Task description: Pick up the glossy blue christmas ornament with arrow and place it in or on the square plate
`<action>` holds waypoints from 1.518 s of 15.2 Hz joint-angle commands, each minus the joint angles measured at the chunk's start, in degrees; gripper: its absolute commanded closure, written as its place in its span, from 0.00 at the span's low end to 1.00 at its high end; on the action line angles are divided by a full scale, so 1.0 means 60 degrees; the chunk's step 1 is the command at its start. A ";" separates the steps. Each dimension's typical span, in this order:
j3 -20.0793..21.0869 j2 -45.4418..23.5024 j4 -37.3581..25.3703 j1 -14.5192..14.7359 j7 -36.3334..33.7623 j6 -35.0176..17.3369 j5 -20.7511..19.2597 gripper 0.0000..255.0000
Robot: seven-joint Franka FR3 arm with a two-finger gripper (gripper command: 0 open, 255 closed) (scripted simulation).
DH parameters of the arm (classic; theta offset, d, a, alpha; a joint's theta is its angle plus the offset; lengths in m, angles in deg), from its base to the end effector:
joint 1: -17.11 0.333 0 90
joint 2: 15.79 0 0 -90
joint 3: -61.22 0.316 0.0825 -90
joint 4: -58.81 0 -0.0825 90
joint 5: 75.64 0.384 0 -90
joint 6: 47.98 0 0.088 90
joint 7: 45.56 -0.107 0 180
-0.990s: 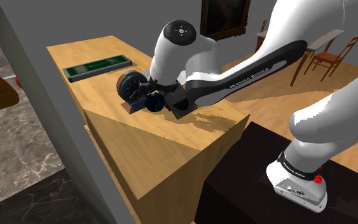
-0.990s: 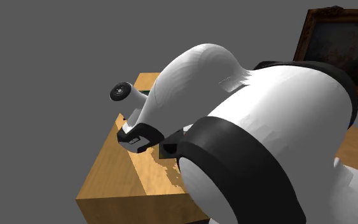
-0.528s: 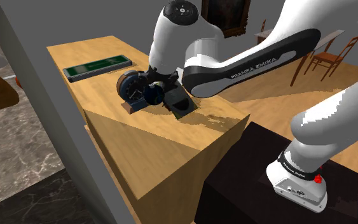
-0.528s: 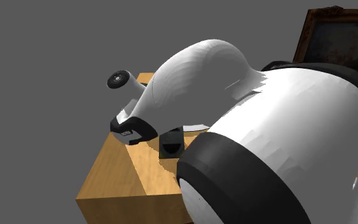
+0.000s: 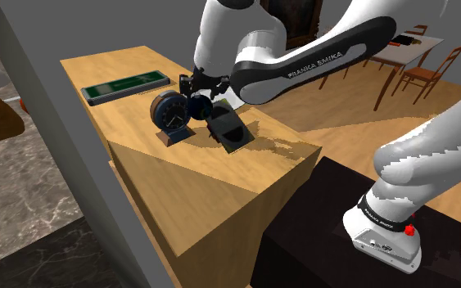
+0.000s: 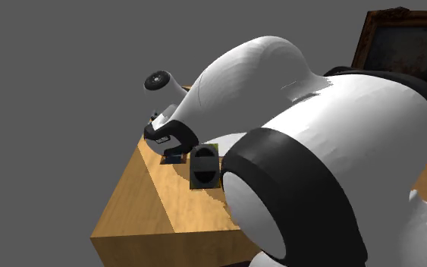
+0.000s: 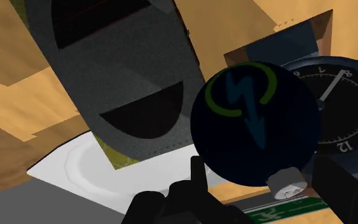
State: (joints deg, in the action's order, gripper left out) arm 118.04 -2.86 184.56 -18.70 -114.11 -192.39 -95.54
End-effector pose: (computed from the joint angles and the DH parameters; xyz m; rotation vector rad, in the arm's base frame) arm 0.4996 0.2192 0.4837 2.8595 -0.8192 0.9430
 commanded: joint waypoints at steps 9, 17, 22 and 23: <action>-0.0472 -0.2292 -0.1513 -0.1238 0.0889 -0.0140 -0.1714 1.00; -0.1136 -0.4556 -0.3632 -0.1299 0.1647 0.0427 -0.3033 1.00; -0.1564 -0.5799 -0.4997 -0.1072 0.2210 0.0770 -0.3506 1.00; -0.1611 -0.5832 -0.4923 -0.1049 0.2134 0.0677 -0.3586 1.00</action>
State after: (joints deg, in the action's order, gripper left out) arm 108.76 -37.11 155.47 -25.39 -101.14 -188.17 -116.42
